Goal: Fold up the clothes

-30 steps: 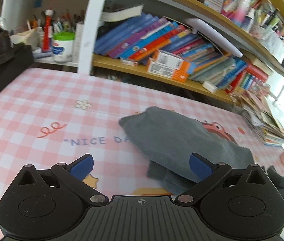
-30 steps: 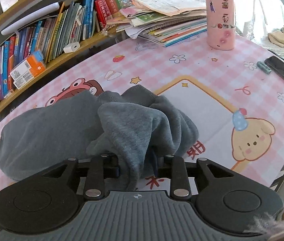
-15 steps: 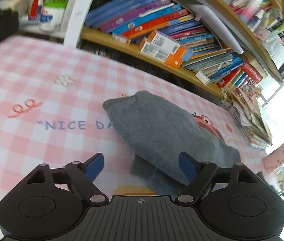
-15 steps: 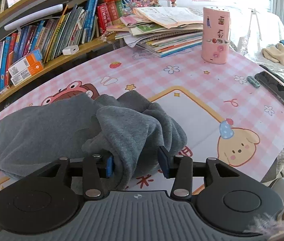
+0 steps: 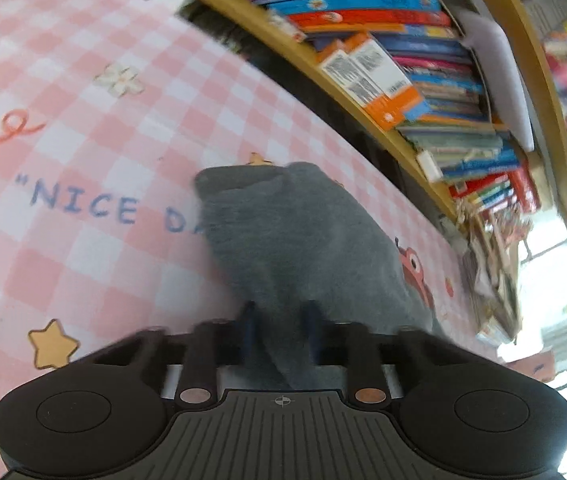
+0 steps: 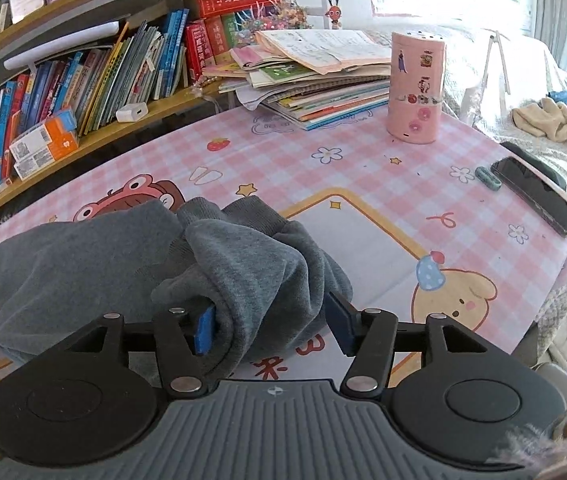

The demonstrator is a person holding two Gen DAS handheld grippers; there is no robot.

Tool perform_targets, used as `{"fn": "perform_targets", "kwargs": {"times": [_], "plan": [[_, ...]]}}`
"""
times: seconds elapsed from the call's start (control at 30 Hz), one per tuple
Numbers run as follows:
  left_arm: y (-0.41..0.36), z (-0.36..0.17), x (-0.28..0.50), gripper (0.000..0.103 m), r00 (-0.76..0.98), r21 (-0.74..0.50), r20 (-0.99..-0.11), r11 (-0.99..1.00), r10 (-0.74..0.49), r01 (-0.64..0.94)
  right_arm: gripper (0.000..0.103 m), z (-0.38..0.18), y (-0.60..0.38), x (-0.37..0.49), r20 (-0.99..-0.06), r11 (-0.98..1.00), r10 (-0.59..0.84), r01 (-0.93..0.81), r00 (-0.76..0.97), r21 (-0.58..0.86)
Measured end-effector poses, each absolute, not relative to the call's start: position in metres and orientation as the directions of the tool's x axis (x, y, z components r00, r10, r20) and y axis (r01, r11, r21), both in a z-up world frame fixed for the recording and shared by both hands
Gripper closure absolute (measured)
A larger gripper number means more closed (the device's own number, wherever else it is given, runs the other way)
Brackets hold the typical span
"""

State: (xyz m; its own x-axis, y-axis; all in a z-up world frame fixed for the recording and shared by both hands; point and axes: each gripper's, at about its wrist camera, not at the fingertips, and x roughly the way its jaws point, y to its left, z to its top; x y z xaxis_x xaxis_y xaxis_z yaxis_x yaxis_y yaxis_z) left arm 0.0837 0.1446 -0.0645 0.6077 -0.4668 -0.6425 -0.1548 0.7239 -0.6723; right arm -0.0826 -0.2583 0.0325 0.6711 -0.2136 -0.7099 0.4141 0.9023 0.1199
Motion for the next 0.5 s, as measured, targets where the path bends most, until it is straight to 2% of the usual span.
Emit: {"fn": "perform_targets", "kwargs": {"times": [0.2,0.37,0.5], "plan": [[0.179,-0.038,0.048,0.098,0.697,-0.727,-0.532,0.681,-0.481,-0.084,0.043,0.036,-0.241,-0.071,-0.695,0.941,-0.235,0.339,0.68,0.014],[0.219,-0.02,-0.002,0.099,0.76,-0.756,-0.474,0.648,-0.445,-0.091,0.033,0.04,-0.211,-0.058,-0.661,0.976,-0.216,0.163,0.718,-0.143],[0.251,-0.017,-0.036,0.099,0.798,-0.762,-0.471,0.63,-0.375,-0.154,0.03,0.039,-0.176,-0.052,-0.652,0.965,-0.142,-0.042,0.745,-0.258]]}}
